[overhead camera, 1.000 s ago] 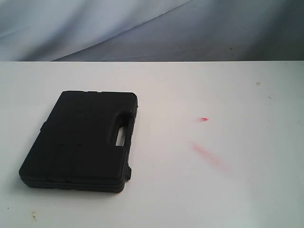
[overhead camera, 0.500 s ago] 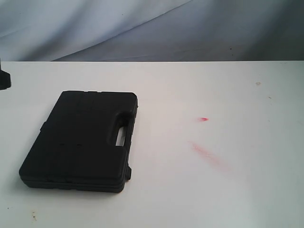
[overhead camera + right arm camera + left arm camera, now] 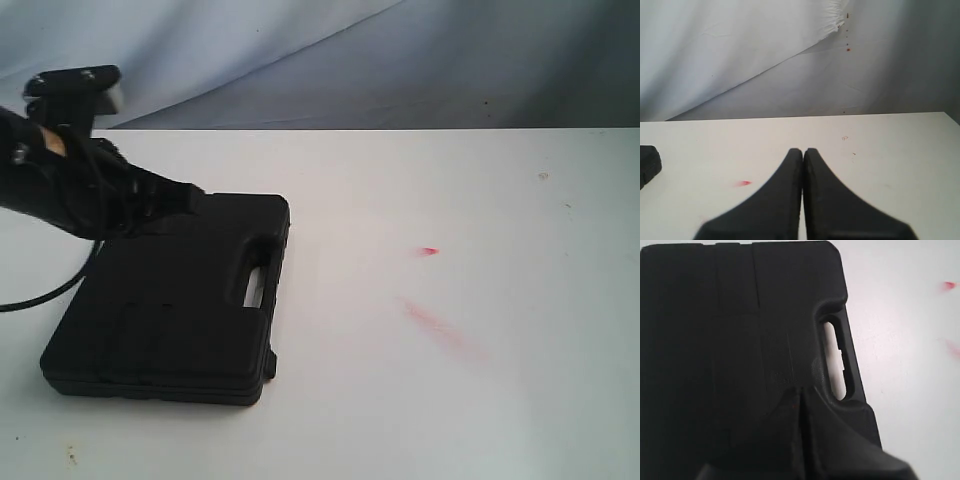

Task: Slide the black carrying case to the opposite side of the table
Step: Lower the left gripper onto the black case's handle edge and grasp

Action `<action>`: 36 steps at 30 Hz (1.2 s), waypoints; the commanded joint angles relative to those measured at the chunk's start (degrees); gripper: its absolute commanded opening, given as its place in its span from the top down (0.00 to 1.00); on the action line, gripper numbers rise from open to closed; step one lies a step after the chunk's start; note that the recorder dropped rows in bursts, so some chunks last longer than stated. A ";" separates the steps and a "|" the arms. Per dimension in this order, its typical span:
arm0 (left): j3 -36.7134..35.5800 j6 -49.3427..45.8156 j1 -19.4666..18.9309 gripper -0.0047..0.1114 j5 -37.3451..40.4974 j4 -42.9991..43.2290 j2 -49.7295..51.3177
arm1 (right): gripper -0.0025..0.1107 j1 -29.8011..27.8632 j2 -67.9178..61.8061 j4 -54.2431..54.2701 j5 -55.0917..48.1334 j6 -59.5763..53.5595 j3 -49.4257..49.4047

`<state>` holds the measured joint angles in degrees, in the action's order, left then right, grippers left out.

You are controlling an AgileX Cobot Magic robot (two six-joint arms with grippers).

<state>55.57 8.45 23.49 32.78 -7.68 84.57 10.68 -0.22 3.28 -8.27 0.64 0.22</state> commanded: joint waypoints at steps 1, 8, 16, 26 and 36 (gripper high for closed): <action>6.43 3.54 2.83 0.96 1.90 2.21 7.61 | 0.98 -0.38 0.22 -0.59 0.61 -0.20 -0.22; 16.03 5.00 5.12 0.96 6.86 2.22 15.68 | 0.98 -0.38 0.22 -0.59 0.61 -0.20 -0.22; 22.93 7.39 6.94 0.96 9.99 2.20 21.08 | 0.98 -0.38 0.22 -0.59 0.61 -0.20 -0.22; 31.37 12.84 7.44 0.96 18.30 6.14 28.22 | 0.98 -0.38 0.22 -0.59 0.61 -0.20 -0.22; 42.10 13.84 7.44 0.94 24.01 6.16 38.84 | 0.98 -0.38 0.22 -0.59 0.61 -0.20 -0.22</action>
<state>96.76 21.55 30.62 56.76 -1.63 122.73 10.68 -0.22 3.28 -8.23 0.64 0.22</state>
